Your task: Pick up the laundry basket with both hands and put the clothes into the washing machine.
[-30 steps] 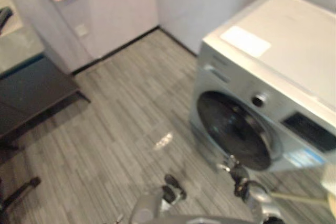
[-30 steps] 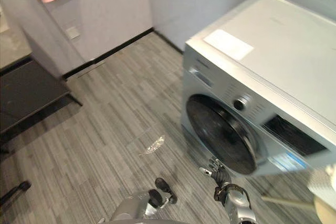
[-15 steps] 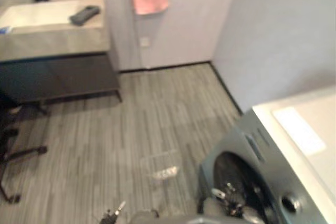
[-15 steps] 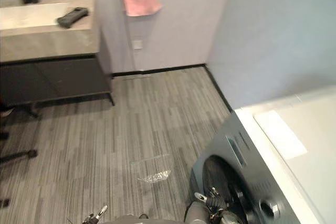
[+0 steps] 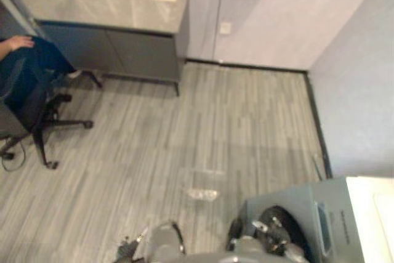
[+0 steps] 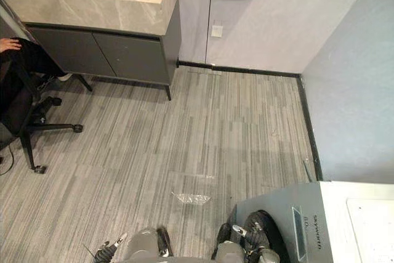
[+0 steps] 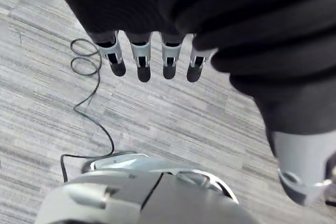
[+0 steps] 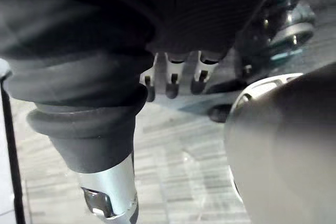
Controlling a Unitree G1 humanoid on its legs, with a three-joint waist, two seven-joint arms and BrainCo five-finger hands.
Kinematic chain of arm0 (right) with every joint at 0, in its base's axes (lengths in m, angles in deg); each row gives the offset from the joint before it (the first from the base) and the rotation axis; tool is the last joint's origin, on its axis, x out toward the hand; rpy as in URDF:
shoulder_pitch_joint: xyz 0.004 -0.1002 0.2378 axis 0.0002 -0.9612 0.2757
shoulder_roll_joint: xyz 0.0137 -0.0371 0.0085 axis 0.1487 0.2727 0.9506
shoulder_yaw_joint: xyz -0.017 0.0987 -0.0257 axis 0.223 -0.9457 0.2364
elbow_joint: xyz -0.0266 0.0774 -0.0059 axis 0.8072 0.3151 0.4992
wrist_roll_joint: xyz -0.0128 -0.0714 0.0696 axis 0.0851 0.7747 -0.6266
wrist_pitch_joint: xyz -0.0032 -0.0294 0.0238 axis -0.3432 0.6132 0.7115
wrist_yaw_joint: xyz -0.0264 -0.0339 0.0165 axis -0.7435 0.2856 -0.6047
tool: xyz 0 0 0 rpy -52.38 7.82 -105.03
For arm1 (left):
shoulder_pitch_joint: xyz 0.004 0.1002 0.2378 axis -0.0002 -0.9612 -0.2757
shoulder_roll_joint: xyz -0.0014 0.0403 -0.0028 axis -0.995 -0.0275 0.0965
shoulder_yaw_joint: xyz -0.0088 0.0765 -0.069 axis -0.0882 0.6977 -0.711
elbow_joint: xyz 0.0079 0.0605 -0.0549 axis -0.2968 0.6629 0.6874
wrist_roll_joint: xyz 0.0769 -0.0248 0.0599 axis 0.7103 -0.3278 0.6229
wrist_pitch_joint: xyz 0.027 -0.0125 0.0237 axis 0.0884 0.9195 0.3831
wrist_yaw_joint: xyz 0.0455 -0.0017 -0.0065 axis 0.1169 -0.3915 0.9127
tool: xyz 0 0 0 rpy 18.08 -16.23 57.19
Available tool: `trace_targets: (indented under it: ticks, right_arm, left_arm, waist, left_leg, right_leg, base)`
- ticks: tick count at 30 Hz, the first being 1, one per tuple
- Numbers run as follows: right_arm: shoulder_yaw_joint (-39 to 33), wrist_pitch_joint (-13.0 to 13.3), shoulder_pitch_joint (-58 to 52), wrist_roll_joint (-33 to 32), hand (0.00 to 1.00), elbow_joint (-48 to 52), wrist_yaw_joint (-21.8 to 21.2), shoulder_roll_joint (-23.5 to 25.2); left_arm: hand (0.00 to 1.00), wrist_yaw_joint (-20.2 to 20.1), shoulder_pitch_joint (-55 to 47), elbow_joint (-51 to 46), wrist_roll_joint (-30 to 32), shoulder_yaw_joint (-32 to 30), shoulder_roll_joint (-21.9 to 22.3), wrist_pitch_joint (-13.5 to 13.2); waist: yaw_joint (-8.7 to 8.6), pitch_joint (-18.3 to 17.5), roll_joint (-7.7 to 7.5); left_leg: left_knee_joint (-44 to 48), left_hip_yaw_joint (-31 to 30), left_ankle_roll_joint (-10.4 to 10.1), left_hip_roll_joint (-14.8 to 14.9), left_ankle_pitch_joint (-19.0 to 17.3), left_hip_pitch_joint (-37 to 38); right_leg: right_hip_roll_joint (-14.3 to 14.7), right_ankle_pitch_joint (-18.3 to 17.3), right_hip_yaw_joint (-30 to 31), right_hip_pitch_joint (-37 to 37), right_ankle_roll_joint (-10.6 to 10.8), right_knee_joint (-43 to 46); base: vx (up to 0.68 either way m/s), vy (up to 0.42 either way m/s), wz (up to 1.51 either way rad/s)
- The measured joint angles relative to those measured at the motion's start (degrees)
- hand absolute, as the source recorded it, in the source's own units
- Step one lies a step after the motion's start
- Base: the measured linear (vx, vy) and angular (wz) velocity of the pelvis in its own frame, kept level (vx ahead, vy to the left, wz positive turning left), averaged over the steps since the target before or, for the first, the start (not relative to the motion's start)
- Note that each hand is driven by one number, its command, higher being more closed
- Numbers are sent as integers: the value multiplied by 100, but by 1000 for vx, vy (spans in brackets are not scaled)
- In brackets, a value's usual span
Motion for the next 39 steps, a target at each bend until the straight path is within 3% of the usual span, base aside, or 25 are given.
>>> trace_targets:
  ticks: [2,3,6,10,13,15,17,18,19,20,21,23,25,27,29,30,33,35,39]
  right_arm:
    - [17,-9,23,71,0,-54,45,91]
    - [4,-9,23,153,0,-86,49,119]
    - [-9,-20,83,203,0,-148,46,112]
    - [29,15,411,382,0,-213,43,126]
    - [89,2,458,448,0,-263,25,166]
    - [180,-25,526,534,0,-266,-60,179]
    - [176,-33,523,614,0,-270,-73,158]
    - [176,-33,515,635,0,-272,-72,153]
    - [180,-31,459,647,0,-276,-69,163]
    - [177,-27,438,650,0,-283,-70,153]
    - [181,-28,445,649,0,-343,-66,112]
    - [184,5,442,644,0,-399,-57,30]
    - [207,11,440,648,0,-436,-41,30]
    - [291,9,425,716,0,-467,52,-29]
    - [286,16,423,788,0,-463,85,-61]
    - [287,15,424,836,0,-479,126,-90]
    - [280,6,311,873,0,-531,197,93]
    - [272,9,237,870,0,-531,230,155]
    - [283,15,195,868,0,-528,293,160]
  left_arm:
    - [0,5,-1,-6,-5,84,-114,-24]
    - [0,5,-2,-28,-8,130,-154,-17]
    - [0,9,-65,-24,-15,130,-133,-16]
    - [0,-11,-173,-30,-24,176,-80,-9]
    - [0,-17,-196,-35,-26,186,-88,-3]
    - [0,-26,-193,-38,-21,224,-100,-17]
    - [0,-56,-165,-22,-25,246,-105,-22]
    - [0,-71,-151,-13,-27,255,-110,-20]
    - [0,-129,-133,-13,-37,367,-170,-31]
    - [0,-149,-102,-4,-39,383,-176,-40]
    - [0,-155,-62,6,-73,399,-138,-68]
    - [0,-155,-36,-21,-275,380,-39,-110]
    - [0,-135,-33,-50,-555,331,-27,-179]
    - [0,-89,-85,-56,-793,332,16,-224]
    - [0,7,-143,-139,-791,340,71,-264]
    - [0,2,-167,-159,-791,346,111,-280]
    - [0,4,-258,-193,-782,414,-46,-350]
    - [0,3,-275,-193,-775,439,-89,-349]
    - [0,-3,-239,-199,-778,598,-73,-392]
  waist:
    - [-3,5,-207]
    - [-2,-11,-259]
    - [18,17,-212]
    - [132,49,-151]
    - [91,33,-155]
    - [-21,42,-135]
    - [-25,48,-126]
    - [-33,35,-148]
    - [-28,22,-168]
    - [-28,6,-223]
    - [-12,14,-48]
    - [-31,-3,90]
    - [-2,18,122]
    - [26,40,87]
    - [6,22,118]
    - [41,-39,200]
    - [106,-321,-117]
    - [134,-413,-203]
    - [118,-680,-111]
  left_leg:
    - [-162,15,46,-296,8,55]
    - [13,6,200,-370,-123,-33]
    - [482,-39,315,-487,-642,17]
    - [192,387,554,-784,-792,685]
    - [-165,447,589,-837,-698,1065]
    - [-459,407,533,-820,-564,1187]
    - [-476,376,484,-789,-534,1196]
    - [-456,334,444,-780,-518,1211]
    - [-469,197,330,-790,-491,1246]
    - [-467,104,255,-772,-515,1278]
    - [-465,-51,127,-598,-523,1314]
    - [49,-347,-53,-316,-612,1109]
    - [1265,-729,-152,-8,-551,573]
    - [1506,-924,-195,148,-581,385]
    - [601,-925,-189,68,-553,396]
    - [-37,-987,-236,-28,-220,467]
    - [-765,-790,-96,-476,32,613]
    - [-1026,-657,32,-682,137,764]
    - [-1416,-550,105,-1000,198,968]
  right_leg:
    - [-213,32,-47,24,55,-65]
    - [-320,-22,-96,21,112,-12]
    - [-628,-411,-107,-47,254,781]
    - [-1269,-551,185,-1109,-196,3317]
    - [-1135,-969,-85,-1133,-237,3630]
    - [-673,-1289,-380,-1180,-206,2941]
    - [-519,-1130,-371,-1281,-227,2042]
    - [-517,-887,-349,-1278,-265,1855]
    - [-483,-307,-236,-1183,-271,1576]
    - [-449,-184,-222,-1122,-308,1560]
    - [-308,-207,-239,-1034,-395,1622]
    - [-92,-467,-470,-815,-441,1497]
    - [117,-543,-630,-517,-425,1301]
    - [230,-524,-682,-181,-447,1030]
    - [240,-457,-677,-142,-355,839]
    - [285,-364,-622,-191,-239,669]
    - [137,79,-296,-167,-124,-23]
    - [2,274,-200,-150,-103,-170]
    - [-207,326,-111,-138,-7,-246]
  base:
    - [88,236,22]
    - [36,224,27]
    - [37,255,12]
    - [57,253,-38]
    - [105,43,-9]
    - [114,-40,11]
    - [158,-137,15]
    - [170,-160,28]
    - [149,-157,35]
    - [159,-204,36]
    - [168,-253,32]
    - [104,-261,40]
    - [31,-206,30]
    - [22,-95,14]
    - [0,5,-3]
    - [17,121,-30]
    - [81,112,-23]
    - [143,133,-18]
    - [112,113,-7]
